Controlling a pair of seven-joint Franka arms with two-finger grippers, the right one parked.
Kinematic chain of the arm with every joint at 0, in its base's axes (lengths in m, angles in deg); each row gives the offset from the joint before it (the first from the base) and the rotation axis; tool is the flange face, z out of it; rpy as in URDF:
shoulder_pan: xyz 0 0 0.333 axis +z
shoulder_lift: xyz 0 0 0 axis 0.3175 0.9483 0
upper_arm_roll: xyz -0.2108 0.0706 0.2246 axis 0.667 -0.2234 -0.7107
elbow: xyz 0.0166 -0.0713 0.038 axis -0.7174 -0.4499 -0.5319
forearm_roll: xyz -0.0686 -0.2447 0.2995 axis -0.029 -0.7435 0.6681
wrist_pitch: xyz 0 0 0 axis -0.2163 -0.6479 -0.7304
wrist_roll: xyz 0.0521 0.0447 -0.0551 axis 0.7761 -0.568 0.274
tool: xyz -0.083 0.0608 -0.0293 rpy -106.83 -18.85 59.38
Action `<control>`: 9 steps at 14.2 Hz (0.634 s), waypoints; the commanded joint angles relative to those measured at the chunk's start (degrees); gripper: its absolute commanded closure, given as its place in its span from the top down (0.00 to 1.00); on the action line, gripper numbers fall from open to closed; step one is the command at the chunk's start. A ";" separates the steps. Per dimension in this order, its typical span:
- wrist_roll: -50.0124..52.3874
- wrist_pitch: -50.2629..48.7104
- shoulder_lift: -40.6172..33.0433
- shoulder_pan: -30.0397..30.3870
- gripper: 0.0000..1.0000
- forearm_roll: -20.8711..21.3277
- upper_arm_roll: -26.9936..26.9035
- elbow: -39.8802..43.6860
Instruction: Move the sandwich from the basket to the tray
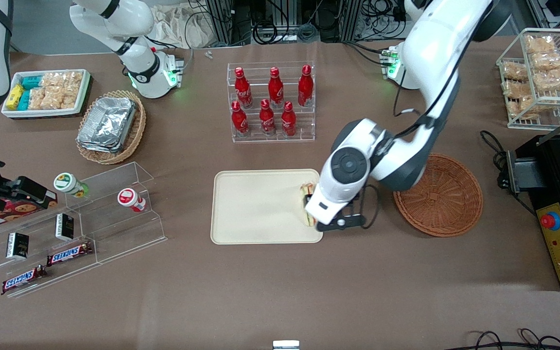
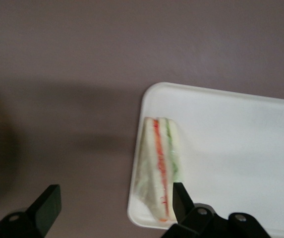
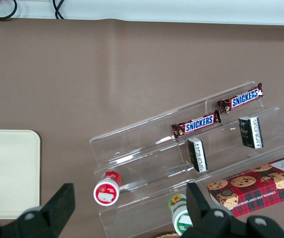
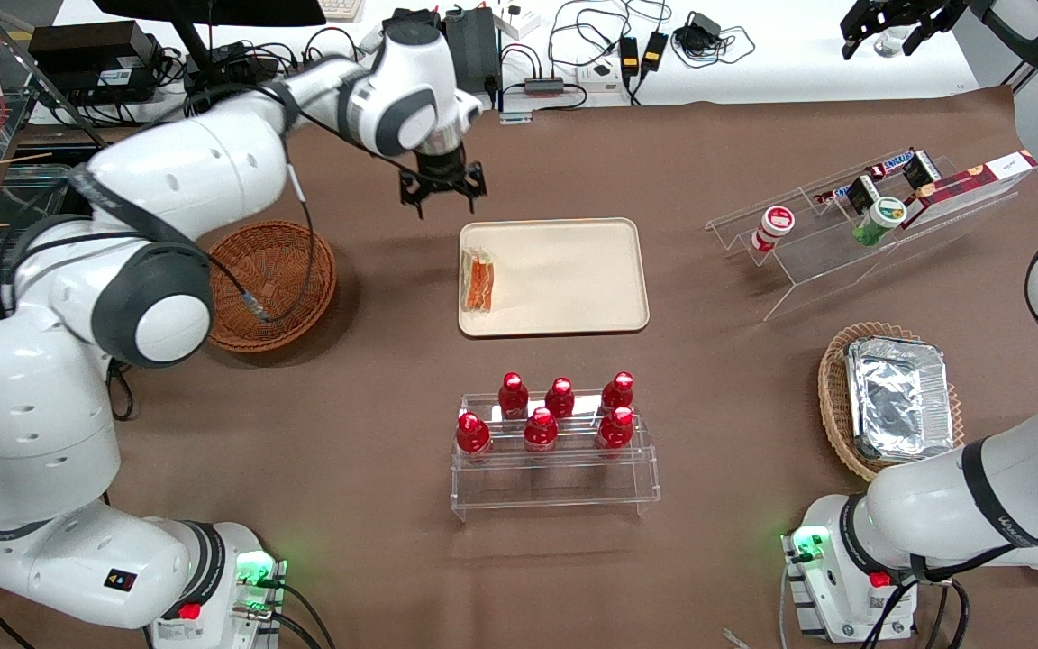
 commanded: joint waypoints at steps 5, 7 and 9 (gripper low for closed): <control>-18.87 -11.22 -13.70 -0.26 1.00 -8.73 -16.20 -2.27; -30.82 -15.19 -15.81 -0.25 1.00 -11.63 -22.53 -2.88; -39.37 -15.47 -18.45 -0.17 1.00 -13.92 -27.81 -5.86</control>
